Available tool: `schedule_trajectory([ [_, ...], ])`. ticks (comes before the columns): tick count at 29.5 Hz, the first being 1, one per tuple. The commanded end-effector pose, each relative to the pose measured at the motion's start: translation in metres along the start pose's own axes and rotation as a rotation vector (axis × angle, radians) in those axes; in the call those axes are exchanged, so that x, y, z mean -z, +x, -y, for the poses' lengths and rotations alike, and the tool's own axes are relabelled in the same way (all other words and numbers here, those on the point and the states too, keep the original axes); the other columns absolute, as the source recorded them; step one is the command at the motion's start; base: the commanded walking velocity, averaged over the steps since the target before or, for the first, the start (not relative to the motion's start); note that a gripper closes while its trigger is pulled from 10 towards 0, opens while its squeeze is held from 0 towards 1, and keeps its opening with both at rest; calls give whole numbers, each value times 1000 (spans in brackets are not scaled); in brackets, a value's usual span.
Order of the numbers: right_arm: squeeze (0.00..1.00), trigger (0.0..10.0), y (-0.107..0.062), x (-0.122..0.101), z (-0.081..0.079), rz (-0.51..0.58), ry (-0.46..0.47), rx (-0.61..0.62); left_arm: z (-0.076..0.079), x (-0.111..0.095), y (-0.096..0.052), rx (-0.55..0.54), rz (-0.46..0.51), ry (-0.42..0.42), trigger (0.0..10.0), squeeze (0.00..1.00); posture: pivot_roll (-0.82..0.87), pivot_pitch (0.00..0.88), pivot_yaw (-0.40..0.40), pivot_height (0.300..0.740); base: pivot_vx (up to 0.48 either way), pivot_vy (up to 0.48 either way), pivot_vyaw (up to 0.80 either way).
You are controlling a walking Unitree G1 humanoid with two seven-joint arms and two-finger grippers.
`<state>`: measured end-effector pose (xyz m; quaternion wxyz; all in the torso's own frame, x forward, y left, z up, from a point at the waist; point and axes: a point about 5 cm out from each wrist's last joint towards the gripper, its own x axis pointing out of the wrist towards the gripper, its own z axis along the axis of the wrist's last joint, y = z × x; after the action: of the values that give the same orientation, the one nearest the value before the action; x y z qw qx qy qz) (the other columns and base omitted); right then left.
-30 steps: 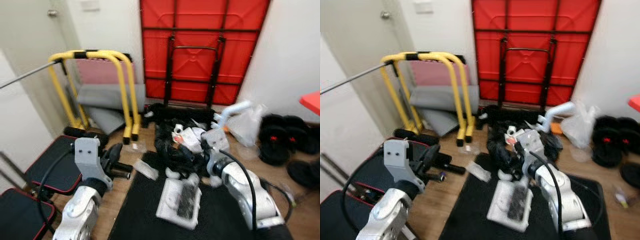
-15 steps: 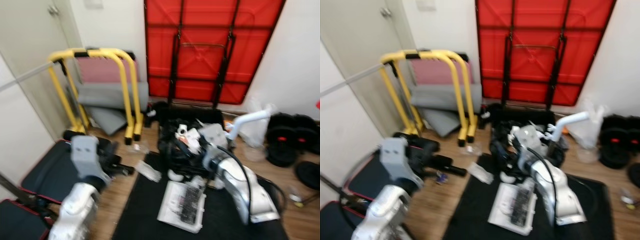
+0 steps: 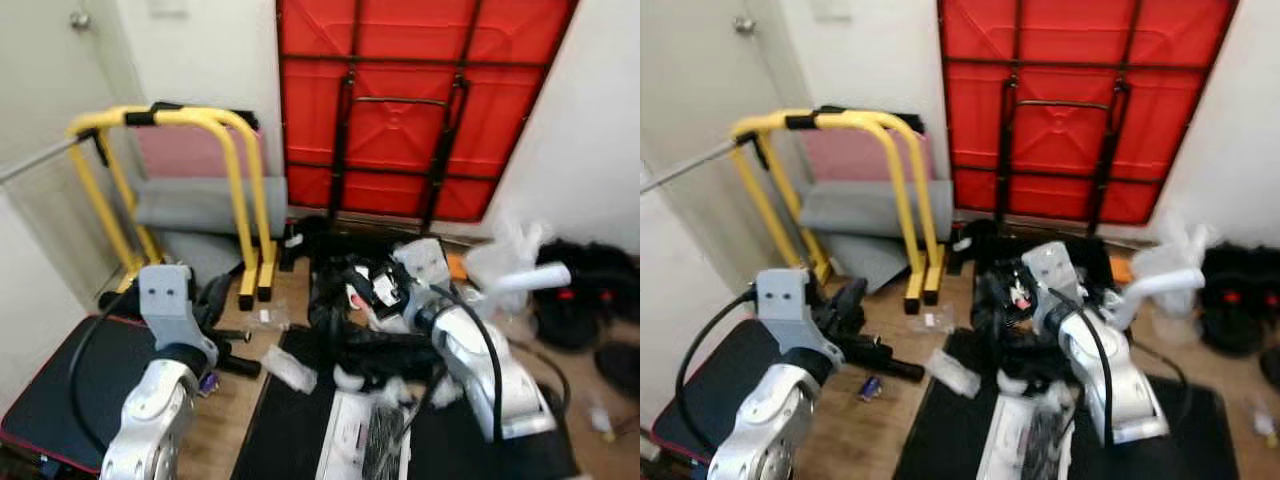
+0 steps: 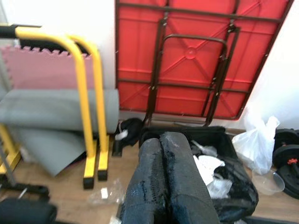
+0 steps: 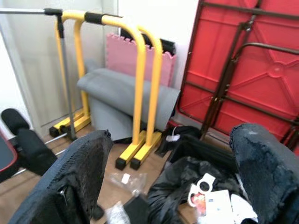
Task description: Sweep floor
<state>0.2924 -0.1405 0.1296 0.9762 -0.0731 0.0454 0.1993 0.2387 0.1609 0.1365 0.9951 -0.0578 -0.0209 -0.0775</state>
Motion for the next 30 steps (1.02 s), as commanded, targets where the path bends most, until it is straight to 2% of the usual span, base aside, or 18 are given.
schedule_trajectory([
  [1, 0, 10000, -2, 2, 5, -7, -13, 19, 3, 3, 0, 17, -11, -2, 10000, 0, -97, 0, -22, 740, 307, 0, 0],
  [7, 0, 10000, -1, 1, 4, 2, -24, 15, 4, 3, 0, 17, -8, -3, 10000, 0, -97, 0, -23, 740, 288, 0, 0],
  [12, 0, 10000, 1, -3, 2, -5, -61, 0, 3, 3, 1, 16, -3, -10, 10000, 0, -99, 0, -18, 740, 0, 0, 0],
  [15, 0, 10000, 2, -5, 2, -17, -50, -4, 3, 3, 1, 16, -4, -13, 10000, 0, -99, 0, -18, 735, 0, 0, 0],
  [21, 0, 10000, 2, -27, -12, 86, -10, -142, 2, 2, 2, 12, 1, -22, 10000, 0, -101, 0, -19, 700, 0, 0, 0],
  [25, 0, 10000, 2, -27, -13, 79, -10, -149, 2, 2, 2, 14, 3, -20, 10000, 0, -101, 0, -19, 690, 0, 0, 0],
  [30, 0, 10000, 1, -15, -13, 10, -14, -160, 3, 2, 2, 27, 4, -7, 10000, 0, -103, 0, -20, 675, 0, 0, 0],
])
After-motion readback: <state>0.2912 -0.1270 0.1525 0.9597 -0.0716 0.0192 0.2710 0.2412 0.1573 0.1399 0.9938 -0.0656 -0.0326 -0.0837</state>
